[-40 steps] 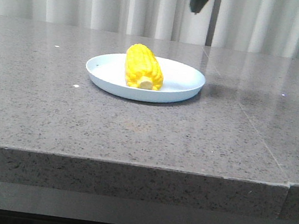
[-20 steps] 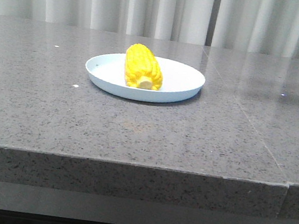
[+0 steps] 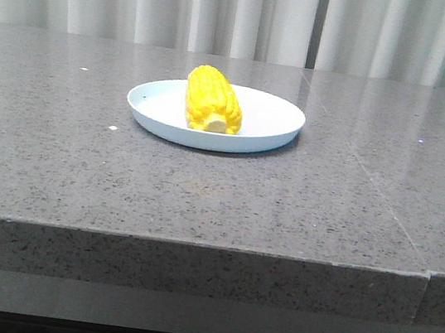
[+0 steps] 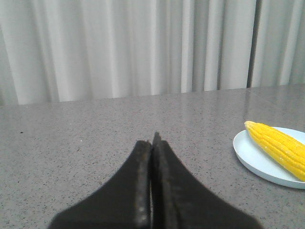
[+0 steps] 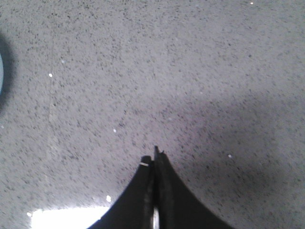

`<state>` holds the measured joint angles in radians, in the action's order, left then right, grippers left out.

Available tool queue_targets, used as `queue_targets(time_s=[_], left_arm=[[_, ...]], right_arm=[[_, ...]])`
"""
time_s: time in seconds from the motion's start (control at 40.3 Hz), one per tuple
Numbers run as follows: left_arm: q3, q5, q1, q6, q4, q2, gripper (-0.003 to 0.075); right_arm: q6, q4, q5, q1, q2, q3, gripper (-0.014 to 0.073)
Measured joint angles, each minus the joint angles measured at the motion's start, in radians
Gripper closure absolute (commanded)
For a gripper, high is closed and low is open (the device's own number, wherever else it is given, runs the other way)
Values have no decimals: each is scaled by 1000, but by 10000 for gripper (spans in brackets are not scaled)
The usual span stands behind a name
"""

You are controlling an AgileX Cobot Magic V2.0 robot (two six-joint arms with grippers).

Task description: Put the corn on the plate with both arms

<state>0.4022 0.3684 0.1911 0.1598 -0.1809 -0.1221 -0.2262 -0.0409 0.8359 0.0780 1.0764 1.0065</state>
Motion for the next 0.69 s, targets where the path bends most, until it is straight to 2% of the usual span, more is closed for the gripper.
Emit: queue_targets(time_s=[0.174, 0.347, 0.521, 0.695], left_arm=[[0, 0, 0, 0, 0, 0, 741], [0, 0, 0, 0, 0, 0, 740], [0, 0, 0, 0, 0, 0, 741], [0, 0, 0, 0, 0, 0, 741]], right_arm=[[0, -42, -139, 0, -225, -232, 715], [0, -76, -219, 0, -464, -424, 715], [0, -87, -262, 0, -702, -539, 715], [2, -93, -289, 0, -861, -596, 715]])
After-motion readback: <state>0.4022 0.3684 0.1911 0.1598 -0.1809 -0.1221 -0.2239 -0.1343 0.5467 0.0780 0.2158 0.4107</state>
